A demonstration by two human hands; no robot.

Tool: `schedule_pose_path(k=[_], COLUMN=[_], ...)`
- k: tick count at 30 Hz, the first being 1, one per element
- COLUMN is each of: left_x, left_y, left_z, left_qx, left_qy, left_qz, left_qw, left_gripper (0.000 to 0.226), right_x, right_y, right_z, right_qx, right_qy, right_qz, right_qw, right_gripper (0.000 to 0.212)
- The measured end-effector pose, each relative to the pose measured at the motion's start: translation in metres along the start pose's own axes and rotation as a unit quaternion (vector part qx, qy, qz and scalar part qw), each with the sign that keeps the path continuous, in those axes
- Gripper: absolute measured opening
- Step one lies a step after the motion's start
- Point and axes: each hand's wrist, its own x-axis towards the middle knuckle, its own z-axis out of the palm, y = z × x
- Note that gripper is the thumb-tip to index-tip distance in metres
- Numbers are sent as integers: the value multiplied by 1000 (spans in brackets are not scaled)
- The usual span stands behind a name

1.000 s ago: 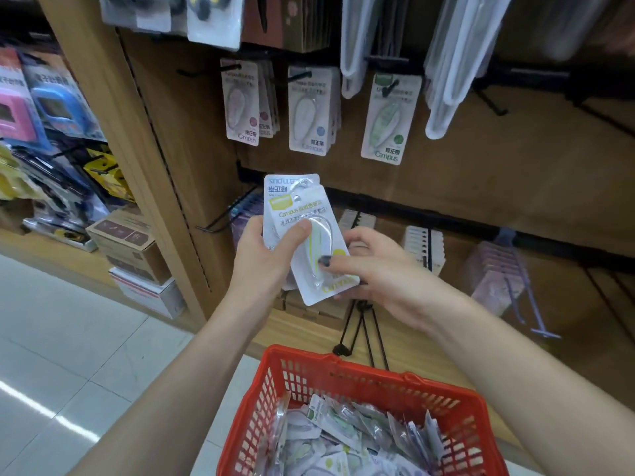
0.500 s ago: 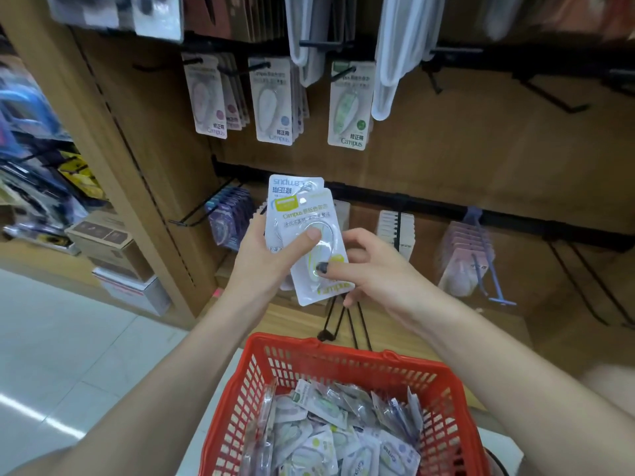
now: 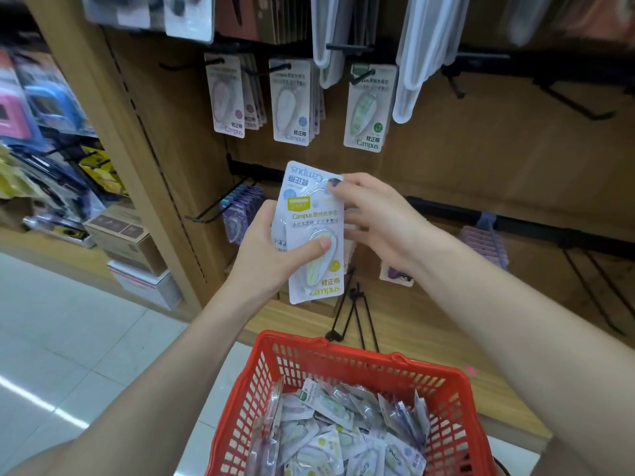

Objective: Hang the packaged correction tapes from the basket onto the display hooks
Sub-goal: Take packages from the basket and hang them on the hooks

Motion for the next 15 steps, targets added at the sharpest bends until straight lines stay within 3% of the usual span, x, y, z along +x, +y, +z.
schedule_pose_path(k=[6,10,15], left_x=[4,7,13], left_y=[0,-3,-5], left_z=[-7,-11,-15], left_qx=[-4,-13,-37], left_qy=[4,17,65], left_qz=[6,-9,-25], left_qw=[1000,1000,997], left_gripper=[48,46,46], right_x=[12,17,15], right_y=[-11,-10,-3], right_z=[6,6,-5], right_qx=[-11,32,111], right_qy=[-5,53,88], right_qz=[-23,-46,-12], right_qw=[1000,997,990], right_gripper=[15,7,8])
